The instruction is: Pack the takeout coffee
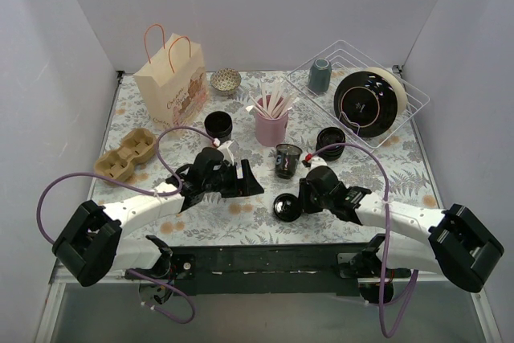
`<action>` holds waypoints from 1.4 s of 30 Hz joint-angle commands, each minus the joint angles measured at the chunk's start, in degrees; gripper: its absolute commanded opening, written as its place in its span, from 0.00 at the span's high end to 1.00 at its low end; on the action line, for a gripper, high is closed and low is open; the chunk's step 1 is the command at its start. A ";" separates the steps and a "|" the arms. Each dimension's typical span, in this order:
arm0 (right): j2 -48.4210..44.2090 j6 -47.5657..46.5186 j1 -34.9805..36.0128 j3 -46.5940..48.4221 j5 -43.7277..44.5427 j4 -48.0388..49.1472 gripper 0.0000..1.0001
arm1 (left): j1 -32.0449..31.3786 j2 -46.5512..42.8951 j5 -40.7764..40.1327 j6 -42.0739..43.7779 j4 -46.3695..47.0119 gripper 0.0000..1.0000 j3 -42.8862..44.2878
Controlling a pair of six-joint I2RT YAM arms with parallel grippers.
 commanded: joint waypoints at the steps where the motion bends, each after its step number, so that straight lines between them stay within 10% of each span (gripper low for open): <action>1: -1.17 1.33 0.24 2.40 2.02 1.92 0.83 | -1.45 0.30 -0.22 -0.30 3.48 0.24 -2.14; 15: -8.82 2.12 0.77 4.33 1.32 2.19 0.97 | -3.82 2.14 8.92 2.07 12.71 0.16 1.10; 23: -11.19 2.65 1.74 4.16 0.35 4.98 0.97 | -6.11 7.16 9.80 1.02 13.93 0.45 3.48; 28: -13.56 -2.96 1.82 3.10 -2.98 8.16 0.74 | -6.19 5.14 7.61 1.19 12.19 0.72 4.44; 33: -16.91 -14.73 0.69 8.02 -0.44 6.94 0.40 | -6.19 -0.91 -2.03 5.66 -1.07 0.77 8.21; 42: -3.65 -33.46 -21.02 24.02 -24.06 6.40 0.39 | -6.11 -11.73 -6.73 15.95 -19.27 0.74 11.39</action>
